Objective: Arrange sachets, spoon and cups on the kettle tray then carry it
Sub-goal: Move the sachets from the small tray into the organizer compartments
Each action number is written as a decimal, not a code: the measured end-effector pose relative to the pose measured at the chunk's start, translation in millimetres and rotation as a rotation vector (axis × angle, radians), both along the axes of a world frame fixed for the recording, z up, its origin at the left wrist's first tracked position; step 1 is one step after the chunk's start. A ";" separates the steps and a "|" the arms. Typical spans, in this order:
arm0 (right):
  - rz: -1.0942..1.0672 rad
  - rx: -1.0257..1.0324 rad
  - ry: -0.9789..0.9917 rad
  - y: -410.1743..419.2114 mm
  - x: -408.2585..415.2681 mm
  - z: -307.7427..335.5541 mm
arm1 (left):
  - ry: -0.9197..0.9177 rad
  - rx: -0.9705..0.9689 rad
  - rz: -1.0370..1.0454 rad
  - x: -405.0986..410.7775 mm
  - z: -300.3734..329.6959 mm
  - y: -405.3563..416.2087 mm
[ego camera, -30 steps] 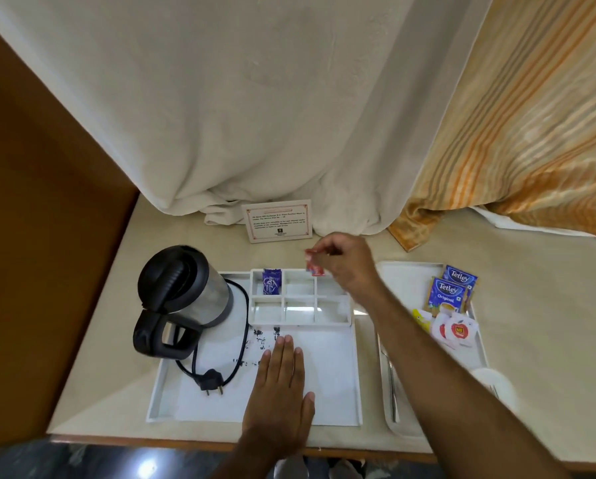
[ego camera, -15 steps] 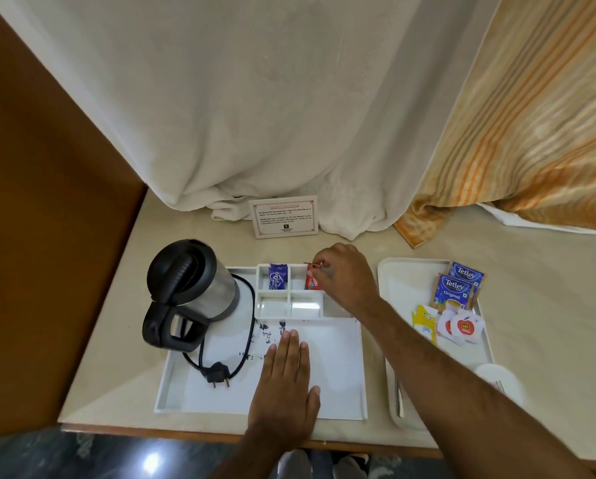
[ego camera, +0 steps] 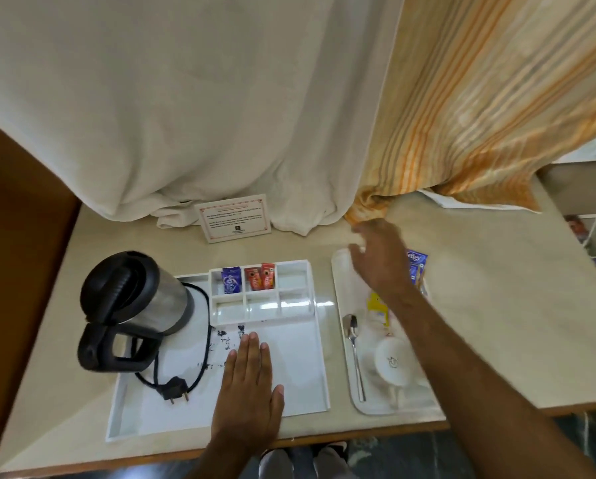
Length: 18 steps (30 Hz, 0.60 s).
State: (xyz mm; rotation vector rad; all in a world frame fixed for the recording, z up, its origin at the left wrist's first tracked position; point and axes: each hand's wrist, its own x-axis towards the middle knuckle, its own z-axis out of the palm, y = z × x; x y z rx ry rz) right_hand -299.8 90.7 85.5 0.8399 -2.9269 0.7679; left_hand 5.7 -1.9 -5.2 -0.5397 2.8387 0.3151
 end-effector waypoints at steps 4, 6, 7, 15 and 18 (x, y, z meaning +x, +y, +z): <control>-0.096 0.649 -0.248 61.6 -58.8 8.0 | 0.019 0.001 0.007 -3.0 7.4 0.8; -0.100 0.640 -0.380 73.1 -65.1 2.0 | 0.028 -0.003 0.004 -3.8 10.2 0.3; -0.109 0.605 -0.385 74.8 -65.8 -1.7 | 0.031 -0.002 0.000 -3.9 10.6 0.1; -0.172 0.357 -0.387 62.5 -70.4 -0.6 | 0.043 -0.013 -0.009 -0.7 4.1 -0.8; -0.101 0.131 -0.328 48.5 -66.0 20.1 | 0.050 -0.007 -0.001 0.1 1.6 -1.1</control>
